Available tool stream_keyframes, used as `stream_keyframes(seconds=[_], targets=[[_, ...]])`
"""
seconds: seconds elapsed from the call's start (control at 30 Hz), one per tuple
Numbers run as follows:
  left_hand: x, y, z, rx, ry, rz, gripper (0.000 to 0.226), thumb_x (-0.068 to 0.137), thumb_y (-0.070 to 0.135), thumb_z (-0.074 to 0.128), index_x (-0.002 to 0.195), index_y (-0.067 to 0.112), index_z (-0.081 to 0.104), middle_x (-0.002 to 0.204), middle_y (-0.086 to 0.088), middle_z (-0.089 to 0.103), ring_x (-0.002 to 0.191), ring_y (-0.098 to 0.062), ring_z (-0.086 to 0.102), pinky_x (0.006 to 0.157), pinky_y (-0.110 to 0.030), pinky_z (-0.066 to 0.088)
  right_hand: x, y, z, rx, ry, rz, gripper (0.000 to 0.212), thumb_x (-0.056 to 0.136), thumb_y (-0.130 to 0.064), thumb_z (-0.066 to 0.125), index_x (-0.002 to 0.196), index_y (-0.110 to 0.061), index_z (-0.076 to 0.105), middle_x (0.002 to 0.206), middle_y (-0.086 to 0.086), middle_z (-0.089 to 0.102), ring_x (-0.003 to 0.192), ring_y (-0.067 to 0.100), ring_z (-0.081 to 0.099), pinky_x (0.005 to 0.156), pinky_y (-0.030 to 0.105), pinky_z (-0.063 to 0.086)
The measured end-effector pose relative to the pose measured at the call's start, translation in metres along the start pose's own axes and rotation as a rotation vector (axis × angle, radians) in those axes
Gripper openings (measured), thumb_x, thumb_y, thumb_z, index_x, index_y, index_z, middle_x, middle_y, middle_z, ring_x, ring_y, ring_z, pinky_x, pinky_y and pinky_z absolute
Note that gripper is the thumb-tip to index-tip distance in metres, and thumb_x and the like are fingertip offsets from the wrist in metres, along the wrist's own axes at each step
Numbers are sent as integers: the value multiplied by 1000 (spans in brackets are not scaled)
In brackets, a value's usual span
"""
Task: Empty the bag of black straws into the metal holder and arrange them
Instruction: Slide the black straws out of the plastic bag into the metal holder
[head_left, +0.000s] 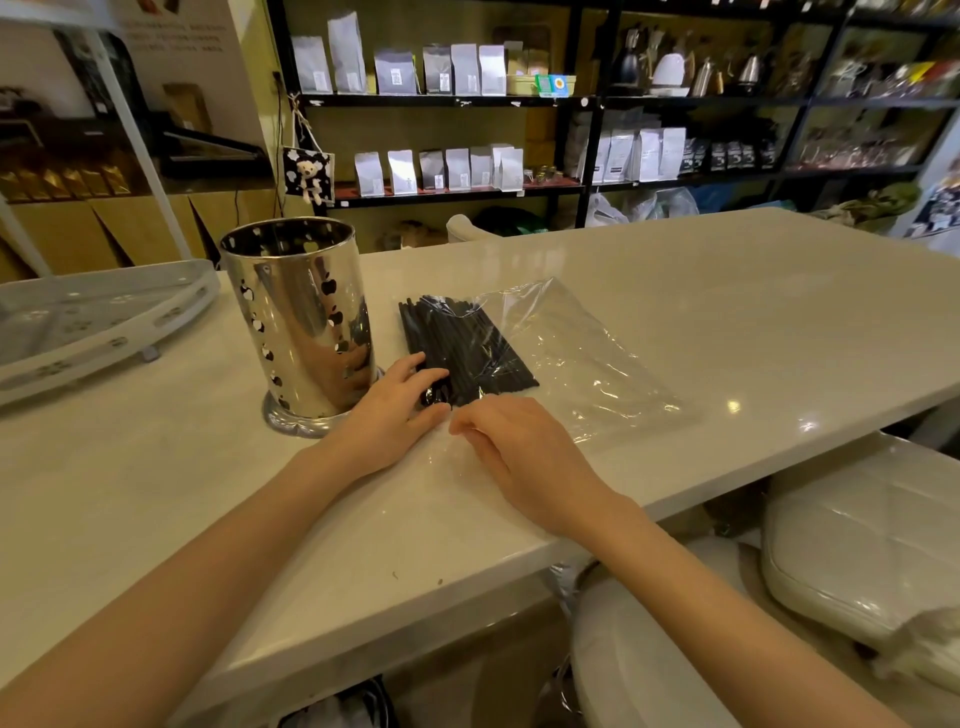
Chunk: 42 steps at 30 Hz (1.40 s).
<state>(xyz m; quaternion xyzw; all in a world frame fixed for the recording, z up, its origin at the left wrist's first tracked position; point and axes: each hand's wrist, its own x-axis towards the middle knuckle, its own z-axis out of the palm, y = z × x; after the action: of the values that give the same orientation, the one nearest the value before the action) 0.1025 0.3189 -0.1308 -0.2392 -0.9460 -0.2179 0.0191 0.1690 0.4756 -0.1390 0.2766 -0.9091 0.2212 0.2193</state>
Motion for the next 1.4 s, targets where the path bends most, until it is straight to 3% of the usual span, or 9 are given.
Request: stream_keyframes(seconds=[0.13,0.37,0.57,0.63,0.73,0.9,1.07,1.23,1.4], targets=[[-1,1,1,11,-6,-15,50,91,31,44,138,20,32,153,-5,17,135,-21,29,108,-29,24,-12,1,-8,-50,116,-27,21,84,-11,45,97,-10,62,83,6,68,76,18,57,68,26,42],[0,-2,4,52,15,-22,49,90,31,46,137,20,35,150,-8,25,135,-25,29,109,-33,25,-35,-4,-18,-126,310,-153,20,82,-3,58,100,-13,57,74,3,68,68,19,62,68,27,45],[-6,14,3,305,309,135,38,82,35,51,114,16,61,126,-9,57,117,-29,44,95,-41,39,-59,-12,-9,-203,270,-206,27,78,-2,62,100,-14,52,73,0,70,68,16,62,70,27,47],[-5,31,5,182,243,308,46,80,45,38,112,22,62,127,-1,57,118,-22,44,98,-36,37,-64,-12,-6,-190,223,-179,22,80,-5,60,99,-15,54,75,0,70,71,15,62,73,25,44],[8,57,12,139,-61,508,61,79,63,24,126,32,48,144,7,37,131,-5,26,107,-19,15,-65,-11,-11,-155,162,-141,14,82,-10,58,96,-13,61,82,1,70,78,16,61,76,24,41],[40,75,19,143,-218,617,69,77,65,18,137,34,31,152,8,21,131,3,8,105,-12,-1,-60,9,-34,-178,84,62,21,79,-17,53,96,-11,63,99,4,67,95,20,56,86,29,41],[55,73,25,113,-257,623,73,74,71,31,137,37,26,152,7,21,133,4,5,108,-18,1,-52,47,-53,-242,98,263,16,73,-16,56,87,-12,63,96,4,66,94,21,57,79,33,48],[63,72,35,185,-240,614,89,70,74,38,143,26,18,154,7,16,140,-4,8,113,-24,0,-47,65,-55,-270,-92,357,41,76,-18,46,115,-11,58,119,8,65,115,26,56,102,39,37],[63,63,46,269,-215,633,89,72,77,9,144,25,12,155,10,7,136,3,-3,114,-26,-8,-50,71,-56,-379,-47,340,27,79,-22,44,85,-15,69,82,1,72,82,22,68,96,34,41]])
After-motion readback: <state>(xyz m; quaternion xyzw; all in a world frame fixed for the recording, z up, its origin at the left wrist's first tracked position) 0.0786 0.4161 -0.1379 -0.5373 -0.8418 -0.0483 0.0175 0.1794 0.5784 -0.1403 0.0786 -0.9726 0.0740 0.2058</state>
